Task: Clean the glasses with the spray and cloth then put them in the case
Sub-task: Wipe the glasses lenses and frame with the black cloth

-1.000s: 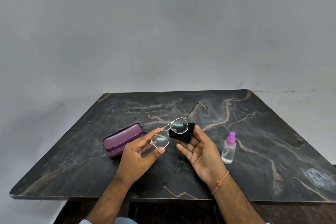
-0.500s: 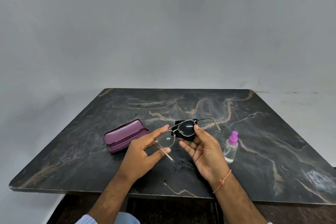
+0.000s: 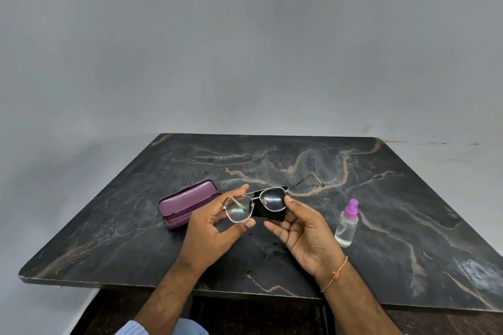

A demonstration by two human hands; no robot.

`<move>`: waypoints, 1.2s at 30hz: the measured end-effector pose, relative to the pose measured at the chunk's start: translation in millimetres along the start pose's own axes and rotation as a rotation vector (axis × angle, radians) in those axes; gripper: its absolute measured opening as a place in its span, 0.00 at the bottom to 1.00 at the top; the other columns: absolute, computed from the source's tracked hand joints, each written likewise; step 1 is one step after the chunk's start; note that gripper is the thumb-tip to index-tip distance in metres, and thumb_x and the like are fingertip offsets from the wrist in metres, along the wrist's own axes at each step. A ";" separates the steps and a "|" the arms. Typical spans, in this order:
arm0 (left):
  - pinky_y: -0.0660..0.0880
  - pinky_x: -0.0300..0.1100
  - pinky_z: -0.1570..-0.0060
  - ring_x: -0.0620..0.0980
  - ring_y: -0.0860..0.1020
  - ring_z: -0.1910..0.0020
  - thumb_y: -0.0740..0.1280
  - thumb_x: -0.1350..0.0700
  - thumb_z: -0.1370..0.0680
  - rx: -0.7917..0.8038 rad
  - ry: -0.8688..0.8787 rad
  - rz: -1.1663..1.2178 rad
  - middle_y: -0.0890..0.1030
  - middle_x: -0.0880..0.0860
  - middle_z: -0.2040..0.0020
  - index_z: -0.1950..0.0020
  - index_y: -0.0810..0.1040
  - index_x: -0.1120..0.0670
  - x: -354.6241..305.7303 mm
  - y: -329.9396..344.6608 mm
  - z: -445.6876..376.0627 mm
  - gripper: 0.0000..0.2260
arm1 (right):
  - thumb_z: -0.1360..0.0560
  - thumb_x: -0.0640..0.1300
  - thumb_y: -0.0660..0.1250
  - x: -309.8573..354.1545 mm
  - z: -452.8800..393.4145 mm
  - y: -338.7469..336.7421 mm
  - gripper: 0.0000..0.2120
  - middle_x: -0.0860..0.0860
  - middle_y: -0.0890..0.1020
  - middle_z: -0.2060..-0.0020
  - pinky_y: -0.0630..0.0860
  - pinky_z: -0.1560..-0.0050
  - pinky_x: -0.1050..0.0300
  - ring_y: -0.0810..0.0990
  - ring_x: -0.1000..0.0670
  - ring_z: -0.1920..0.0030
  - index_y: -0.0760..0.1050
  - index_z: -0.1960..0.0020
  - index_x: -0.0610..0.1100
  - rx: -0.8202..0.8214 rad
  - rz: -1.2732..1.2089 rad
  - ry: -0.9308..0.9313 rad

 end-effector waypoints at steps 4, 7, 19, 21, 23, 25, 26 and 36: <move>0.82 0.46 0.33 0.48 0.83 0.30 0.79 0.55 0.25 0.000 -0.005 0.030 0.83 0.44 0.28 0.28 0.81 0.53 -0.9 1.4 0.0 0.26 | 0.27 0.38 0.73 2.0 -1.7 -4.0 0.06 0.39 0.89 0.50 0.89 0.55 0.49 0.91 0.44 0.52 0.87 0.52 0.39 -0.011 -0.005 -0.031; 0.82 0.44 0.33 0.47 0.83 0.30 0.78 0.56 0.25 0.009 -0.028 0.084 0.83 0.43 0.28 0.28 0.80 0.53 1.2 2.0 -0.3 0.25 | 0.27 0.37 0.74 3.3 -3.0 -4.3 0.08 0.38 0.88 0.46 0.89 0.51 0.48 0.90 0.43 0.49 0.86 0.48 0.39 0.009 -0.010 -0.053; 0.82 0.46 0.33 0.51 0.82 0.28 0.76 0.60 0.23 0.004 -0.061 0.190 0.83 0.47 0.27 0.29 0.79 0.56 11.1 -3.2 -1.1 0.22 | 0.25 0.42 0.72 -0.6 -1.7 1.2 0.12 0.33 0.88 0.46 0.88 0.50 0.49 0.90 0.40 0.49 0.87 0.47 0.35 0.043 0.111 -0.025; 0.82 0.46 0.33 0.51 0.82 0.29 0.76 0.59 0.23 0.005 -0.064 0.185 0.83 0.47 0.27 0.29 0.80 0.55 10.8 -2.6 -1.5 0.22 | 0.27 0.42 0.74 3.5 -3.4 -2.6 0.11 0.36 0.89 0.47 0.87 0.51 0.51 0.91 0.43 0.51 0.86 0.48 0.36 -0.009 0.132 -0.082; 0.82 0.45 0.34 0.50 0.82 0.29 0.77 0.59 0.24 0.012 -0.064 0.183 0.83 0.46 0.27 0.28 0.80 0.54 10.0 -1.5 -1.6 0.23 | 0.26 0.40 0.74 6.2 -4.2 -5.4 0.07 0.38 0.89 0.48 0.86 0.52 0.55 0.90 0.46 0.52 0.87 0.51 0.39 -0.041 0.122 -0.117; 0.82 0.43 0.34 0.50 0.82 0.28 0.77 0.60 0.24 0.026 -0.056 0.179 0.83 0.46 0.27 0.28 0.80 0.54 8.7 -0.3 -1.4 0.24 | 0.24 0.38 0.73 5.6 -5.6 -7.0 0.06 0.38 0.89 0.47 0.86 0.50 0.54 0.90 0.45 0.51 0.87 0.49 0.38 -0.046 0.098 -0.111; 0.82 0.42 0.34 0.50 0.82 0.28 0.77 0.61 0.23 0.031 -0.052 0.175 0.83 0.46 0.27 0.28 0.80 0.55 8.3 -0.1 -1.2 0.24 | 0.23 0.38 0.73 4.3 -6.3 -7.3 0.07 0.37 0.89 0.46 0.86 0.49 0.53 0.90 0.44 0.50 0.86 0.48 0.38 -0.041 0.095 -0.096; 0.82 0.43 0.34 0.48 0.82 0.29 0.76 0.59 0.23 0.015 -0.037 0.180 0.83 0.45 0.28 0.28 0.80 0.55 5.5 -2.5 -2.2 0.23 | 0.27 0.41 0.75 2.4 -6.6 -6.3 0.16 0.36 0.89 0.46 0.88 0.46 0.49 0.90 0.43 0.49 0.84 0.43 0.33 -0.032 0.109 -0.069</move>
Point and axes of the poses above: each hand's wrist, its own z-axis away from the middle knuckle, its own y-axis out of the palm, x = y × z, the point moved 8 cm from there along -z, towards the middle knuckle
